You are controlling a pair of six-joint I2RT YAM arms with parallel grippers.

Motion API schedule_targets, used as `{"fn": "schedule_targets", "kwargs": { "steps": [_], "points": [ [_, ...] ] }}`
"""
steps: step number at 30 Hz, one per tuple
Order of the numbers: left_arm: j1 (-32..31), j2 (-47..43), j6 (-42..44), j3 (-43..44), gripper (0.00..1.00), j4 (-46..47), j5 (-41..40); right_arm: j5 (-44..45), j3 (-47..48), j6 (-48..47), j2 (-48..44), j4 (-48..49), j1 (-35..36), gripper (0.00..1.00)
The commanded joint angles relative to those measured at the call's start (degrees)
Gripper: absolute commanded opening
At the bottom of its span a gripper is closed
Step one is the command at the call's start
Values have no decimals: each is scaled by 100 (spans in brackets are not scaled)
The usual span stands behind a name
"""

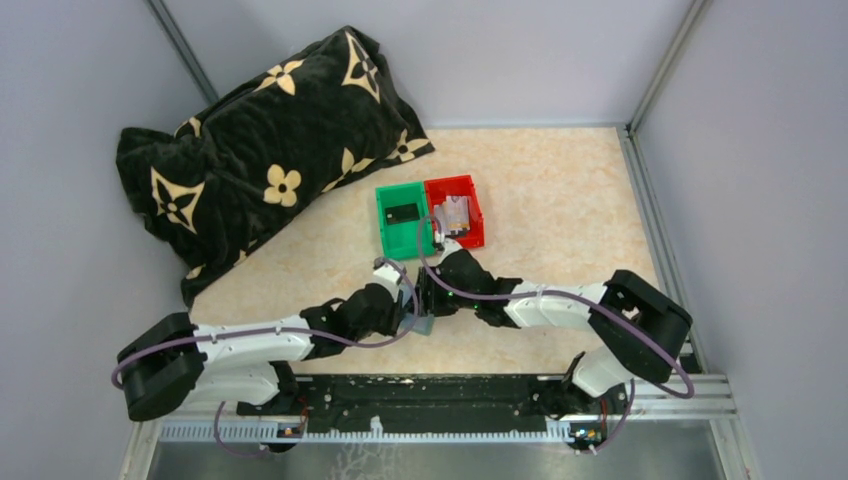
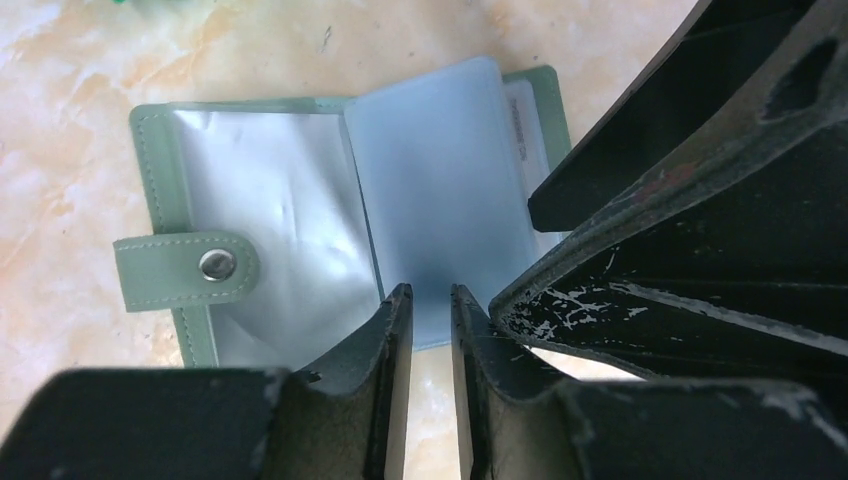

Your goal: Take the credit cards out of the card holder

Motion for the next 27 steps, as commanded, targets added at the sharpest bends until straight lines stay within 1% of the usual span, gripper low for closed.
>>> {"fn": "schedule_targets", "kwargs": {
  "steps": [1, 8, 11, 14, 15, 18, 21, 23, 27],
  "points": [
    [-29, -290, -206, -150, 28, -259, 44, -168, 469, 31, 199, 638, 169, 50],
    [-29, -814, -317, -415, 30, -634, -199, -219, 579, 83, 552, 908, 193, 50],
    [-28, -956, -325, -432, 31, -857, -310, -128, 689, 36, 695, 839, 201, 50],
    [-29, -1124, -425, -381, 32, -1149, -608, 48, 674, 0, 622, 666, 196, 50],
    [-27, -1184, -484, -353, 32, -1261, -843, 108, 673, -10, 581, 576, 195, 50],
    [-27, -1346, -754, -314, 29, -1585, -1623, 241, 646, -127, 504, 300, 195, 50],
    [-1, -1314, -1080, -303, 23, -1736, -2360, 311, 529, -145, 385, 220, 193, 50],
    [54, -1129, -1185, -244, 20, -1754, -2529, 332, 462, -157, 272, 159, 195, 51],
    [108, -489, -1611, -88, 15, -1861, -2837, 408, 409, -258, 94, -38, 193, 51]
  ]
}}
